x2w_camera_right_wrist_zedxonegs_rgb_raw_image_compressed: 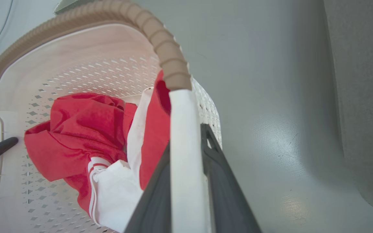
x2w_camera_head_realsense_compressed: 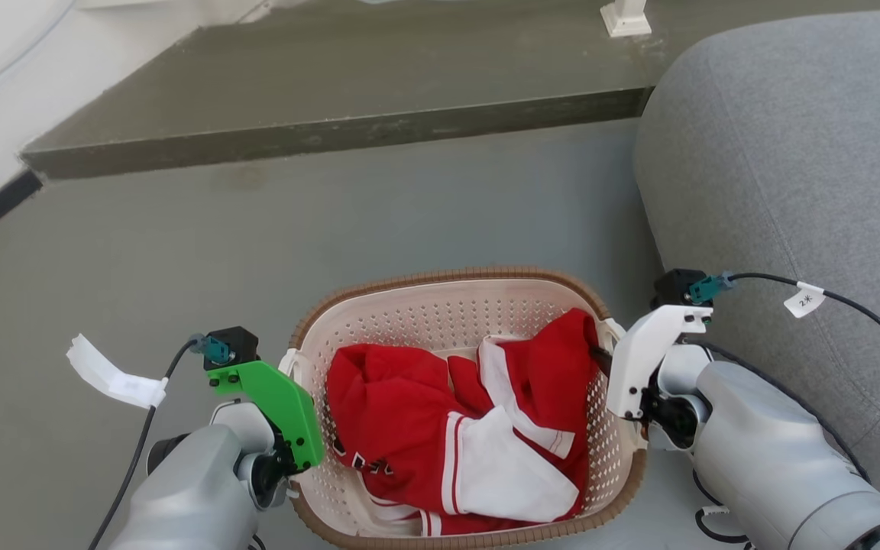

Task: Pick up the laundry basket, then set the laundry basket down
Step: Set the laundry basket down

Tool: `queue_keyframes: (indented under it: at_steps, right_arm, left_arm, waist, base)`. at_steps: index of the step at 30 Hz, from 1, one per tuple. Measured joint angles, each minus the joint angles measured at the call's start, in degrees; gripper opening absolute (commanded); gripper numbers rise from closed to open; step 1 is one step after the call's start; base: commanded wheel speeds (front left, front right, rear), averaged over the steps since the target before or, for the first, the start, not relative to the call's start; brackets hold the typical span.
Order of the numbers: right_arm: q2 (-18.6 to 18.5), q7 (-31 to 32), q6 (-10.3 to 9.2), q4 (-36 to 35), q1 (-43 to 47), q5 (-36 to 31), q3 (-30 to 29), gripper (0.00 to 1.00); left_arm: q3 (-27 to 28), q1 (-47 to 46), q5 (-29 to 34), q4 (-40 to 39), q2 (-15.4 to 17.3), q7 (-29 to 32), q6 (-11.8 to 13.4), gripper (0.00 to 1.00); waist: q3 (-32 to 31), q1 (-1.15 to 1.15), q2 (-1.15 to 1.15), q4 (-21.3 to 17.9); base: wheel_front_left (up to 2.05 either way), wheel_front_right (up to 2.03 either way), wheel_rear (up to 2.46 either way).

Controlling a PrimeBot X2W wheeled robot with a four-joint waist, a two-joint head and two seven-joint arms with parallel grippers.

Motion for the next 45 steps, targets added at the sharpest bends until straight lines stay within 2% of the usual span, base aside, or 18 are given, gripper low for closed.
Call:
queue_keyframes:
  at_steps: [20, 45]
  right_arm:
    - [-0.8, -3.7, 0.08, 0.6, -6.0, -0.4, -0.3, 0.00]
    - [-3.1, -10.1, 0.13, -1.4, -15.1, -0.4, -1.5, 0.00]
  left_arm:
    - [-0.6, -5.9, 0.0, -1.3, 0.1, -3.5, 1.5, 0.00]
    - [-0.1, -16.2, 1.4, -3.2, 0.1, -11.4, 2.8, 0.00]
  waist:
    - [7.7, 0.00, 0.00, 0.1]
    - [24.9, 0.00, 0.00, 0.7]
  base:
    - [0.00, 0.00, 0.00]
    - [0.00, 0.00, 0.00]
